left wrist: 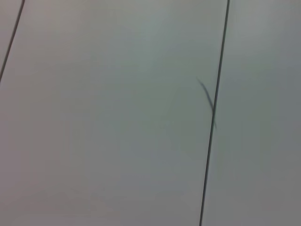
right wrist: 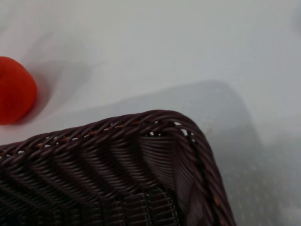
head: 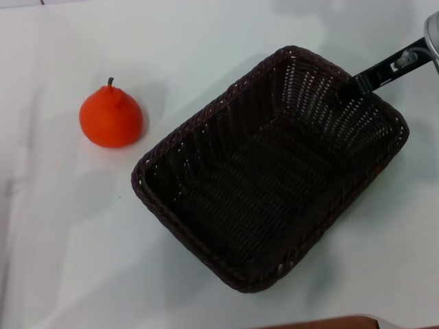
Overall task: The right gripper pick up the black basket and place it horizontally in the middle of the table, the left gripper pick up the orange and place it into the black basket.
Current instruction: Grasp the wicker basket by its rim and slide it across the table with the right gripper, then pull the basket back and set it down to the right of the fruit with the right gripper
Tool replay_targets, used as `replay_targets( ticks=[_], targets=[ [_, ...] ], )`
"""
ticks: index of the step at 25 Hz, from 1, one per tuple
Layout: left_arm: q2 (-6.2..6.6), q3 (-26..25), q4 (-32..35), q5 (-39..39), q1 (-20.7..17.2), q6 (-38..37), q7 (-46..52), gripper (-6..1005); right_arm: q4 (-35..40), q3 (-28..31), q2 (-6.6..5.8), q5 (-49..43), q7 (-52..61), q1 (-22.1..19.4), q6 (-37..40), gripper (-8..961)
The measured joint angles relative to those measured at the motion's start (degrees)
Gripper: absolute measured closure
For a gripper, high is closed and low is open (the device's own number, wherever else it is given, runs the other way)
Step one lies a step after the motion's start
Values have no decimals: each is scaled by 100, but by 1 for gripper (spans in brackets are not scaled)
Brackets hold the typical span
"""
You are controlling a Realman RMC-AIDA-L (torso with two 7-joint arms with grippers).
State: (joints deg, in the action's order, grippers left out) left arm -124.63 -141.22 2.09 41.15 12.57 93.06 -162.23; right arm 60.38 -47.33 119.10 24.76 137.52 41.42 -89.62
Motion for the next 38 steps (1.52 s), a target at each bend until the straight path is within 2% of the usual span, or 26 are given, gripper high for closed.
replay_targets(
  ticks=[4,10,15,24,30,34,38],
  targets=[
    [0,8,2,6,0,3,0,92,-172,15,-4,8,-58,50,49,470],
    [2,8,-24,8,0,51,-30,92,-210,46,4,72,9,74,39,710],
    [21,26,-87,8,-27,145,-47,93,103,178,7,357,401,-65,-45,799],
    [37,35,-317,8,34,119,-54,94,890,332,48,995,1455,-801,-239,798],
    [52,60,-477,16,154,-64,-34,94,893,187,122,1478,2125,-1331,77,793],
    [61,69,-638,17,196,-251,-2,95,882,-48,126,1865,2500,-1706,438,789],
    [79,77,-703,17,231,-351,-1,95,882,-192,125,2101,2702,-1896,572,784]
  ],
)
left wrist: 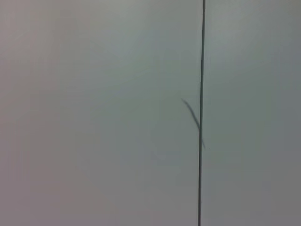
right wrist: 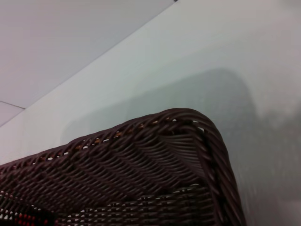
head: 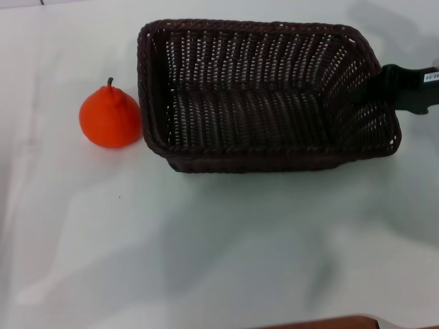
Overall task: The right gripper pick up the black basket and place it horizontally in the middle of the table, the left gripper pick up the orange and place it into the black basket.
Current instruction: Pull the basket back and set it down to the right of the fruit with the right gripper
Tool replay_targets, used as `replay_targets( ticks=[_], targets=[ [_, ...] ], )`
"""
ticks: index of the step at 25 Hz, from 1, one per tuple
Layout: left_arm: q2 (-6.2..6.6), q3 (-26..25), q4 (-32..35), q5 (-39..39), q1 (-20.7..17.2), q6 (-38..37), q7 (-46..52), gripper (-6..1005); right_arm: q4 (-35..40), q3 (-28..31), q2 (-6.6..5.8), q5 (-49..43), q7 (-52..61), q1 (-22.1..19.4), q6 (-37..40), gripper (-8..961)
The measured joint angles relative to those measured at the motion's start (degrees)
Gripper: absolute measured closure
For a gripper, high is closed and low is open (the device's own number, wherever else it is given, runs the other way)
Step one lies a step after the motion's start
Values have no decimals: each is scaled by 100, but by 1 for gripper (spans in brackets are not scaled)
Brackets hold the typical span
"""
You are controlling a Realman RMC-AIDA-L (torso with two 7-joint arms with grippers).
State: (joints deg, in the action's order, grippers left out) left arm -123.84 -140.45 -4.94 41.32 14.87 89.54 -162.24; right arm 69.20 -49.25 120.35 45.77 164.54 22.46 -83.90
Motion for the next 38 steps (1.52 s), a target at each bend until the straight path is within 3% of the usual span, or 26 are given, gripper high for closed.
replay_targets(
  ticks=[18,23,27,33,38],
  targets=[
    [42,197,-15,6,75,-61,7,97,-313,-314,-35,21,305,212,338,763],
    [46,381,-9,9,139,-85,10,97,-325,-326,-38,155,293,206,310,609],
    [57,881,-122,9,172,-308,243,98,-277,-330,-46,332,255,168,190,494],
    [161,1811,-659,9,114,-1230,947,98,23,-48,-78,363,70,68,-122,381],
    [465,2751,-831,9,148,-1991,1867,99,36,591,-84,398,-429,-42,-234,382]
  ],
)
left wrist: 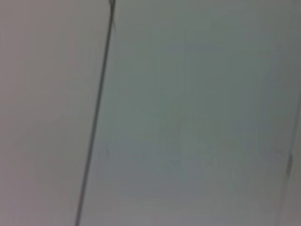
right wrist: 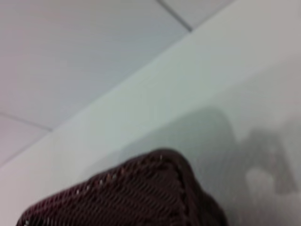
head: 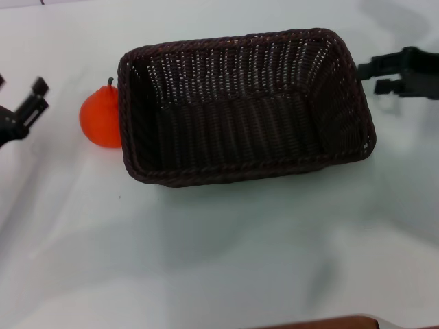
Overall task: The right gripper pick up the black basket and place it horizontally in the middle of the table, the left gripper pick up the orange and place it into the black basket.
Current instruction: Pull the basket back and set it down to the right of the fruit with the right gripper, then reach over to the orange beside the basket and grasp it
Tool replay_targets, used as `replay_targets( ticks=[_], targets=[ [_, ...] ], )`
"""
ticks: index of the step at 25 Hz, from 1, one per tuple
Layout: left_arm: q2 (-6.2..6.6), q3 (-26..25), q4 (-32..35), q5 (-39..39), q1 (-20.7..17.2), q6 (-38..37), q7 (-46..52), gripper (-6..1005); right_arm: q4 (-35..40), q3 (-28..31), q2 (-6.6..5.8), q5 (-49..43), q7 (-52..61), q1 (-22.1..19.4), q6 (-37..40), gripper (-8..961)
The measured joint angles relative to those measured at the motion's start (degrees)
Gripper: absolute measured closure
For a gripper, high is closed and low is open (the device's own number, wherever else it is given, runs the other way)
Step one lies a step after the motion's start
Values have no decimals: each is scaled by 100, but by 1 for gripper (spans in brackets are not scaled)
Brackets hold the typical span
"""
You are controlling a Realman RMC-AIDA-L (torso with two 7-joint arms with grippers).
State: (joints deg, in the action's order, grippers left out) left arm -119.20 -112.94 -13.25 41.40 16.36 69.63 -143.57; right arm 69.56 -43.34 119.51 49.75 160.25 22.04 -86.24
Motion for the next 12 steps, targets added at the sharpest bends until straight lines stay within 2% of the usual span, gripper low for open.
replay_targets(
  ticks=[6,9,12],
  targets=[
    [275,885,-15,6,159,-483,697,193,-59,565,26,379,-563,-140,90,383],
    [377,1303,-18,8,286,-597,1019,191,-93,715,28,501,-693,-180,130,382],
    [420,1615,-16,9,390,-630,1208,190,-155,759,25,528,-768,-192,160,382]
  ],
)
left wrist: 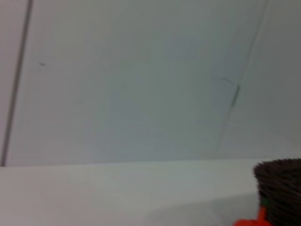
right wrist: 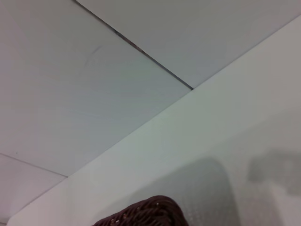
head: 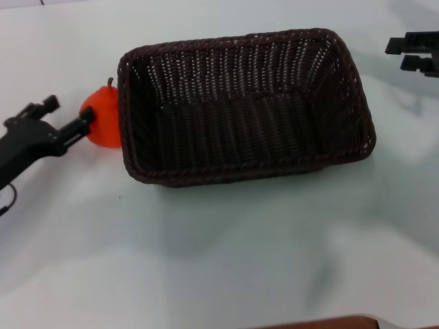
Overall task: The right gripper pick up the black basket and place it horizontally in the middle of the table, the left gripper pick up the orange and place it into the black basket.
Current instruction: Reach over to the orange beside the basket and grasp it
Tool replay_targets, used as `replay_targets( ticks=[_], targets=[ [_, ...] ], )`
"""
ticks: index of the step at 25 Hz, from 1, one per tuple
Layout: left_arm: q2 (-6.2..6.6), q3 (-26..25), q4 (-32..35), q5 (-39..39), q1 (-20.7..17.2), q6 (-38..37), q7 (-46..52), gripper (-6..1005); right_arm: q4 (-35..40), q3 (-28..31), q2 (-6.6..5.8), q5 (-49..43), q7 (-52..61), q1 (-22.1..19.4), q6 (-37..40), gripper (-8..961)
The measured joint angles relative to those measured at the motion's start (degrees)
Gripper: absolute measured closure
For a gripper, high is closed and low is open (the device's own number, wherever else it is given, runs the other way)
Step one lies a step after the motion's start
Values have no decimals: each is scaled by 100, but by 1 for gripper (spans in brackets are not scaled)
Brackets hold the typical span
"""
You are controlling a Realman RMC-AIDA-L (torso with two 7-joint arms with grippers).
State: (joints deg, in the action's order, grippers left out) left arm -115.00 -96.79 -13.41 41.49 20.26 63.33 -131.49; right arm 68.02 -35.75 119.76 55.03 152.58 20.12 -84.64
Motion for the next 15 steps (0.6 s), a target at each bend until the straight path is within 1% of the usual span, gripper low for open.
replay_targets(
  ticks=[7,15],
  targets=[
    [-3,551,-60,0,178,-77,13,189,-70,135,-2,33,-68,-41,105,381],
    [-106,644,-77,2,462,-693,-20,189,-337,170,-12,210,-257,26,175,383]
  ],
)
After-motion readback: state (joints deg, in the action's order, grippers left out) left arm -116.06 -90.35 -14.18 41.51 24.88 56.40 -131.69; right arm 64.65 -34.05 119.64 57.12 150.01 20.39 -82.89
